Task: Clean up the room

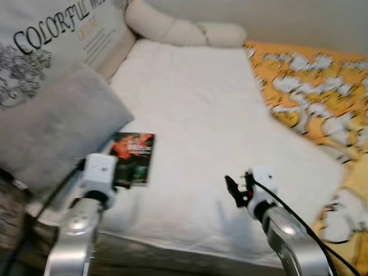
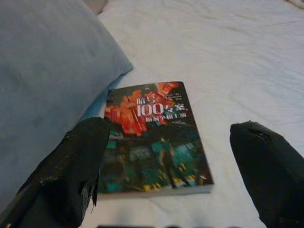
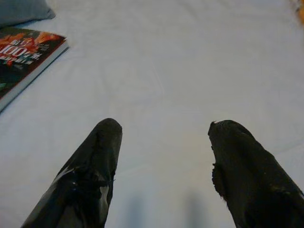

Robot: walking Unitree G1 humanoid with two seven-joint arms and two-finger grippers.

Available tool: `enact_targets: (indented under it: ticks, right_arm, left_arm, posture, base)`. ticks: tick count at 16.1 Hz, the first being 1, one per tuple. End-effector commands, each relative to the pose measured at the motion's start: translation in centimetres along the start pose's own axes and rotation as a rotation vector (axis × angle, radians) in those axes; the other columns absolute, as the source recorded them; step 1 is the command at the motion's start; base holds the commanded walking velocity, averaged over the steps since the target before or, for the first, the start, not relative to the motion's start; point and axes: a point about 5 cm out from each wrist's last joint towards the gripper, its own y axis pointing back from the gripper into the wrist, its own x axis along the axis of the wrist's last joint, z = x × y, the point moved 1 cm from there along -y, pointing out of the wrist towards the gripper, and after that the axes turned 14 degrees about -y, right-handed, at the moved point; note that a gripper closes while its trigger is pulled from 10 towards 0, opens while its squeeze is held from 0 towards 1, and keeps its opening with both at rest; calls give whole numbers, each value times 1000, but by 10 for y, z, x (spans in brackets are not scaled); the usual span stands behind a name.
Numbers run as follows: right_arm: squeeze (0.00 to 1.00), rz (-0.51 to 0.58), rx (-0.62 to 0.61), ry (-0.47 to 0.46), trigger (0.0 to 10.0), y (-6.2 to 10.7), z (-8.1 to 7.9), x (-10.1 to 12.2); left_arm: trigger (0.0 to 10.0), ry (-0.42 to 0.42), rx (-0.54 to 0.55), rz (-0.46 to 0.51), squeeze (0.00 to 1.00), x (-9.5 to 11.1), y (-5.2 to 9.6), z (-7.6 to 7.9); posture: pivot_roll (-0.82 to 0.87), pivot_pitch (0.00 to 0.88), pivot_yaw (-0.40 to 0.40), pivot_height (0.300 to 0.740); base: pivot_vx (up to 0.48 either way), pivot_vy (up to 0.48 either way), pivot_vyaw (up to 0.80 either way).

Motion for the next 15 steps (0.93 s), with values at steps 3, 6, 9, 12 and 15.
enact_targets:
  ticks: [3, 6, 9, 12, 15]
  right_arm:
    - [0, -19, -46, 17, 10000, -1, 10, 1]
    - [0, -27, -68, 34, 10000, -6, 13, 0]
    - [0, -34, -88, 18, 10000, -10, 13, 2]
    - [0, -41, -113, 26, 10000, -10, 13, 1]
    - [0, -40, -116, 15, 10000, -9, 13, 1]
  left_arm:
    - [10000, 2, -28, 14, 0, 9, -6, 6]
    - [10000, -15, -49, 19, 0, 11, -9, 6]
    - [10000, -29, -55, 26, 0, 16, -16, 4]
    - [10000, -24, -73, 25, 0, 17, -24, 5]
    - [10000, -19, -76, 49, 0, 20, -25, 5]
  posture:
    - [-31, 0, -26, 740]
    - [-35, 0, -13, 740]
    - [-49, 0, 4, 740]
    - [-73, 0, 32, 740]
    - [-75, 0, 38, 740]
  base:
    - [0, -480, -800]
    - [0, -480, -410]
    - [0, -456, 0]
    - [0, -84, 0]
    - [0, 0, 0]
